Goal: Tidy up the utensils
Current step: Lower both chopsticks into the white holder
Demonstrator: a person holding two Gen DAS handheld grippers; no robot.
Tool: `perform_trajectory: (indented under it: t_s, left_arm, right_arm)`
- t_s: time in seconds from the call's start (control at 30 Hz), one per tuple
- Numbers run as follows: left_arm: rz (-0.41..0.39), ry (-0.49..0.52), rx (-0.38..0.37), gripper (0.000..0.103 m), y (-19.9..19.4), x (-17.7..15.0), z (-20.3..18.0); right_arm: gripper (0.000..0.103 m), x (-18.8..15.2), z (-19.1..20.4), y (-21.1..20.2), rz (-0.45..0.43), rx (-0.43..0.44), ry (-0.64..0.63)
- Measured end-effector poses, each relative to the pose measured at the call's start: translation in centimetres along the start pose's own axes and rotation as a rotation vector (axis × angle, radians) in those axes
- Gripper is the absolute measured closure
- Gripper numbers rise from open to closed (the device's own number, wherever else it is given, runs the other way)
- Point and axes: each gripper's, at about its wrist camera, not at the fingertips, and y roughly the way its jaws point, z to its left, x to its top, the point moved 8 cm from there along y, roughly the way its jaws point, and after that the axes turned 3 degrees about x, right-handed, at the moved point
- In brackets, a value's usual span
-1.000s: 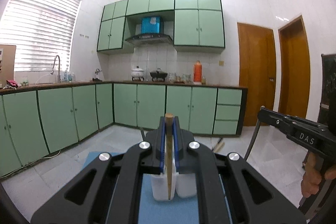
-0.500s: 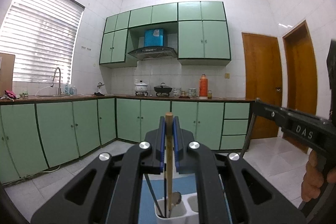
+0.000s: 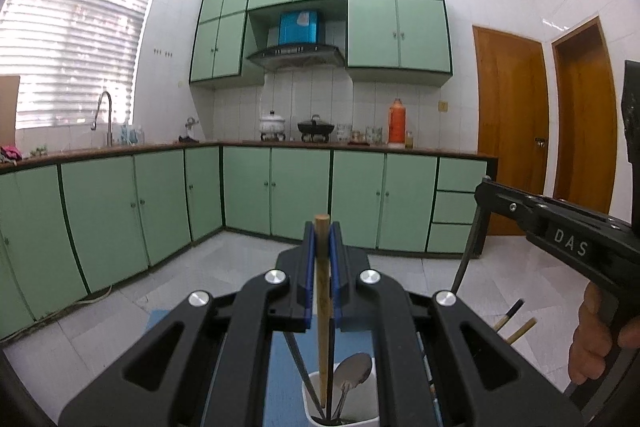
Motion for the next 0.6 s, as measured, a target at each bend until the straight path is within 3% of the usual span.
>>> perform_trajectory:
  t_s: [0.6]
  left_arm:
    - [0.118, 0.002, -0.013, 0.097, 2.7, -5.7, 1.4]
  right_arm:
    - [0.097, -6.8, -0.4, 3.2, 0.102, -0.026, 0.024]
